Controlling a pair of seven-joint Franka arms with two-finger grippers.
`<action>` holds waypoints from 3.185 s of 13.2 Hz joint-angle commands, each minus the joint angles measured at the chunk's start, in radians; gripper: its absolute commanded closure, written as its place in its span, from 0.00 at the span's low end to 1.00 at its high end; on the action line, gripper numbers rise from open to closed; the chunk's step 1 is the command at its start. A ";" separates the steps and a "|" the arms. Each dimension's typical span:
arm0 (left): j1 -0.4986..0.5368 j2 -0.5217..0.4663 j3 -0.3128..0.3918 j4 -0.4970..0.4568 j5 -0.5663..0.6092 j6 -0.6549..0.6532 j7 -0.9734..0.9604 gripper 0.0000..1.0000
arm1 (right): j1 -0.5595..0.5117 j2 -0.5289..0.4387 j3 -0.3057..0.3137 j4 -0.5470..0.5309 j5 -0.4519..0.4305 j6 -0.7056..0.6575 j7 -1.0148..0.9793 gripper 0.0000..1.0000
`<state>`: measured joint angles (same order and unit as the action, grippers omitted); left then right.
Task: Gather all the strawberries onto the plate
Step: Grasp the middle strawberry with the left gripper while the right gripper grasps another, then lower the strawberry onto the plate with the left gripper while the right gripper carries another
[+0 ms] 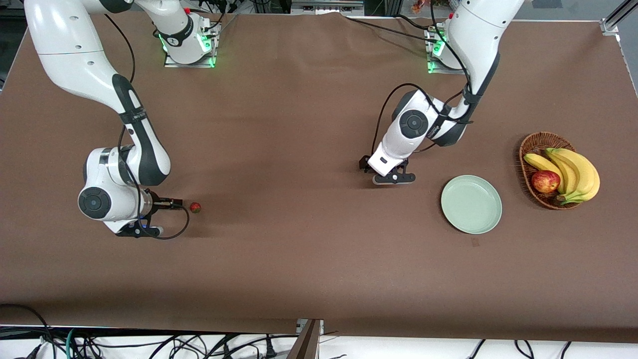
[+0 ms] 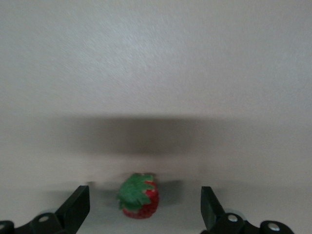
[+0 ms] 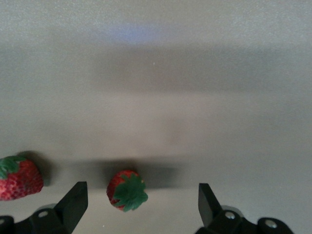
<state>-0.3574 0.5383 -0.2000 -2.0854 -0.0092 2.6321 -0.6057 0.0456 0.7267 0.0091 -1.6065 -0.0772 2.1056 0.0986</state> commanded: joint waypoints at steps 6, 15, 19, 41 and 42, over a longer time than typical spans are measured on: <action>-0.002 -0.018 0.008 0.001 0.005 0.002 -0.003 0.98 | 0.005 -0.016 0.009 -0.032 -0.006 0.019 -0.003 0.27; 0.104 -0.178 0.016 0.109 0.005 -0.487 0.151 0.90 | 0.005 -0.016 0.009 -0.035 -0.006 0.019 -0.013 0.90; 0.299 -0.179 0.014 0.156 0.003 -0.595 0.577 0.80 | 0.002 -0.045 0.040 0.019 -0.003 -0.005 -0.014 0.95; 0.545 -0.021 0.008 0.171 0.003 -0.422 1.133 0.00 | 0.586 0.318 0.272 0.543 -0.010 0.308 0.911 0.95; 0.542 -0.024 0.007 0.171 0.003 -0.425 1.130 0.00 | 0.609 0.347 0.269 0.545 -0.010 0.373 0.912 0.95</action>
<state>0.1861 0.5370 -0.1898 -1.9144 -0.0070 2.2347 0.5195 0.6122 1.0034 0.2896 -1.1215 -0.0764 2.3988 0.9917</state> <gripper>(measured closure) 0.000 0.678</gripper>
